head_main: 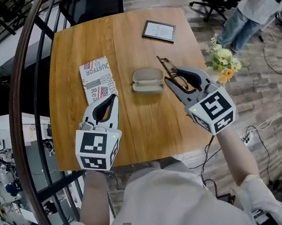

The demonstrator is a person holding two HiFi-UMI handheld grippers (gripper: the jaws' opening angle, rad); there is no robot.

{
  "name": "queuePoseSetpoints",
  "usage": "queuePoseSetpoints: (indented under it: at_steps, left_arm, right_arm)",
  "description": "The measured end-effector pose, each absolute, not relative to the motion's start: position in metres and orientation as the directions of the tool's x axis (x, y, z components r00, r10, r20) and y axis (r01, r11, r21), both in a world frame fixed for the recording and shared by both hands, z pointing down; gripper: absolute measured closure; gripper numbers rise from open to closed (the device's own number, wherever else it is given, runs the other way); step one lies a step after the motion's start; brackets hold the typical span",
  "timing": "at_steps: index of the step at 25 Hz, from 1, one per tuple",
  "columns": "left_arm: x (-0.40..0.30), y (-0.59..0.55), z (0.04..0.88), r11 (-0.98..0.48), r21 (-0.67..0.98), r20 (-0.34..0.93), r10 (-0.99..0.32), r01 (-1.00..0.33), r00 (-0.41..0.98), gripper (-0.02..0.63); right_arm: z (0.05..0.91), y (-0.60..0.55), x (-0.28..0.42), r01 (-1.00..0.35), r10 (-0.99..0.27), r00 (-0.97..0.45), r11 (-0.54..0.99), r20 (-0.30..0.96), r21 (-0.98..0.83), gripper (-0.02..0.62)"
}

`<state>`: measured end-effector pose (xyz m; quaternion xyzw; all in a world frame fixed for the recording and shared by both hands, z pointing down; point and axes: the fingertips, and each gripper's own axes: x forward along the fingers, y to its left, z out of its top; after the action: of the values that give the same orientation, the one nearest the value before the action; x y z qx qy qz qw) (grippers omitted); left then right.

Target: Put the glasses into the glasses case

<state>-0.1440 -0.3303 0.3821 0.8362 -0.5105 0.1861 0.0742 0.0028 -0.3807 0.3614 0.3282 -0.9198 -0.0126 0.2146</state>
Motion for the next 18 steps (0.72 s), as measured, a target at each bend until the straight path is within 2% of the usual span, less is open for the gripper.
queuePoseSetpoints:
  at_steps: [6,18]
  left_arm:
    - [-0.141,-0.355,0.418,-0.463,-0.035,0.455,-0.796,-0.886,0.398,0.589]
    - [-0.139,-0.382,0.513,-0.442,0.083,0.581,-0.707,-0.893,0.404,0.589]
  right_arm:
    - [0.437,-0.421,-0.01,-0.513,-0.515,-0.663,0.841,0.543,0.172,0.451]
    - [0.583,-0.452,-0.029,-0.414,-0.326,-0.594,0.908,0.735,0.068,0.451]
